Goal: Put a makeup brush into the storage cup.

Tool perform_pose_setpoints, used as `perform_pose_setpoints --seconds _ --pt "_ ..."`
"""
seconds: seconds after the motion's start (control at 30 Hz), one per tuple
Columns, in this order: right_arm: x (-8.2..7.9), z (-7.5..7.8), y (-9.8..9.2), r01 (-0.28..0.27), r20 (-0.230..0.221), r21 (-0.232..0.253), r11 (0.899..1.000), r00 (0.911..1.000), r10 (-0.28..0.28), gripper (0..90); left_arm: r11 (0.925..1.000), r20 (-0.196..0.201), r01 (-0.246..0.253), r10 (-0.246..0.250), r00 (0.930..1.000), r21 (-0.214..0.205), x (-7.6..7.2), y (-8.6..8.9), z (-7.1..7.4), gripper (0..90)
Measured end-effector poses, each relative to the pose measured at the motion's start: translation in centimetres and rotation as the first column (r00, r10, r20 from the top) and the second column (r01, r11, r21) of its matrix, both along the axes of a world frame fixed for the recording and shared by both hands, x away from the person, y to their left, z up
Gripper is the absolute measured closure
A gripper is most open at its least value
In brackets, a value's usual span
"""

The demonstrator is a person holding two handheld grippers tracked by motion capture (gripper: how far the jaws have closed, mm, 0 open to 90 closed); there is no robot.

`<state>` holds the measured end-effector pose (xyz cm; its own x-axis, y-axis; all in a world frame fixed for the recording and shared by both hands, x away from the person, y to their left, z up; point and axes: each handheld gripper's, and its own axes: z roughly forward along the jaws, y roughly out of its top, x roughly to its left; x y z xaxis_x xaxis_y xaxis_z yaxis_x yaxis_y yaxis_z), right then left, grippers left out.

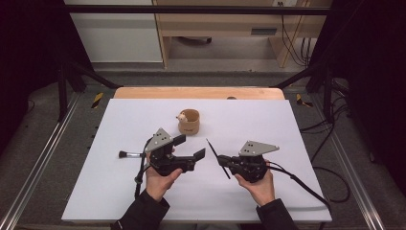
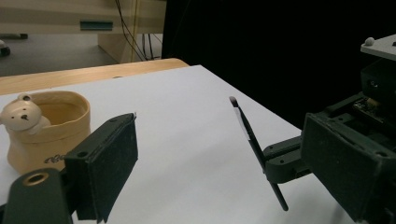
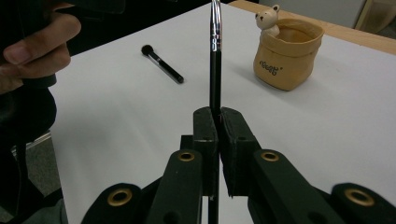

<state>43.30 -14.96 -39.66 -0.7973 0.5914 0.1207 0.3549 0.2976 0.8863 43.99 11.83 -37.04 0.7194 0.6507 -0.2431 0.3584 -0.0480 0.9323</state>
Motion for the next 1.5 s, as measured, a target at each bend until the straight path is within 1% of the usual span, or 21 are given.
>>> perform_pose_setpoints --seconds 0.5,0.77,0.93,1.03,1.5 --pt "-0.1 0.0 0.0 0.003 0.008 0.008 1.000 1.0000 -0.003 85.6 0.9992 -0.033 0.029 -0.030 0.9990 -0.028 0.2 -2.0 -1.0 13.6" --pt "-0.1 0.0 0.1 0.005 0.013 0.011 1.000 0.9999 -0.005 85.6 0.9976 -0.059 0.027 -0.031 0.9978 -0.063 0.3 -2.5 -1.5 18.5" --pt "-0.1 -0.1 0.1 0.005 0.015 0.012 1.000 0.9999 -0.006 85.6 0.9965 -0.068 0.030 -0.036 0.9971 -0.078 0.4 -2.8 -1.6 22.1" --pt "-0.1 -0.1 0.1 0.004 0.014 0.014 1.000 0.9999 -0.004 85.6 0.9962 -0.074 0.035 -0.041 0.9964 -0.079 0.4 -3.0 -1.7 24.1" --pt "-0.2 0.0 0.1 0.008 0.024 0.024 1.000 0.9997 -0.009 85.6 0.9899 -0.105 0.050 -0.064 0.9924 -0.133 0.4 -3.5 -2.2 43.8"
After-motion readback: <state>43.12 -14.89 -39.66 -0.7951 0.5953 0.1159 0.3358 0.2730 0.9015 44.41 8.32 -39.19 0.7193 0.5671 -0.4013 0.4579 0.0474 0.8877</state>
